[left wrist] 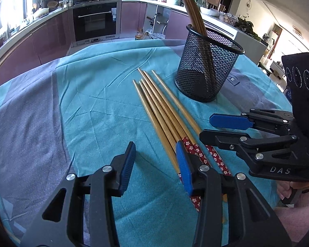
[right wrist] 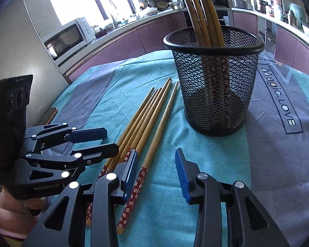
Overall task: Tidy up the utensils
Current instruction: 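Move both open tools back to the chopstick pile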
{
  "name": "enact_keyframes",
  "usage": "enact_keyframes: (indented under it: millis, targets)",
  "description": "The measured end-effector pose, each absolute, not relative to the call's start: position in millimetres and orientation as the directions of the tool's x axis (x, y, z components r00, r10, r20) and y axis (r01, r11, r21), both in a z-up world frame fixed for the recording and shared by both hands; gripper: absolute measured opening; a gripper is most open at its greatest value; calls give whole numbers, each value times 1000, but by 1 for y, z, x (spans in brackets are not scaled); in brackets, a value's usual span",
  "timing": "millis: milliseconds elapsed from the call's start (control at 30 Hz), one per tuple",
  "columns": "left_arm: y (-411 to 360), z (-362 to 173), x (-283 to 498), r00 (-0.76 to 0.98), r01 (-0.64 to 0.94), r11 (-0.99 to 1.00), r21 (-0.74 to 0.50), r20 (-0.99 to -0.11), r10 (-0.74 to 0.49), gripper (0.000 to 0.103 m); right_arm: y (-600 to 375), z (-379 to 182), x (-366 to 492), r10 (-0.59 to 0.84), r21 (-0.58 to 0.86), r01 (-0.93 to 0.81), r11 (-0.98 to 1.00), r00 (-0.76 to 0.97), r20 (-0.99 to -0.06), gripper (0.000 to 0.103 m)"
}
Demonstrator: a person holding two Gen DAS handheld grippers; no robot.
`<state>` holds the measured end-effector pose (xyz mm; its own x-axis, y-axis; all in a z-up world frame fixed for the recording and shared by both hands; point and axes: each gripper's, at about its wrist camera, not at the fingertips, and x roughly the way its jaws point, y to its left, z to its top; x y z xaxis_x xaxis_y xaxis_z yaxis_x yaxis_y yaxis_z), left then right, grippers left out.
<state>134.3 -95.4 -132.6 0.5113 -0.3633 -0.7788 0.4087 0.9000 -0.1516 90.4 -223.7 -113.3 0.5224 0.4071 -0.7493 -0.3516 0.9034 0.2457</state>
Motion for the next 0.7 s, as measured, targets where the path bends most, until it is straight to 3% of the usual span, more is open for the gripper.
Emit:
enact_keyframes:
  millis: [267,500,700]
  targets:
    - [-95,-133,141,512,397,907,-142,-786,-347,39,-221,-115,94,379,213,-347,913,531,-758,30]
    - [-94,-134,141,515,395,911,-118,-793,-326,31,-226,-113,92,351,185,-338,923,538,-766,30]
    - [-93,-135,148,508,391,913,-120,-798,-323,30,-214,-114,99,314,140,-335,932,552,-772,29]
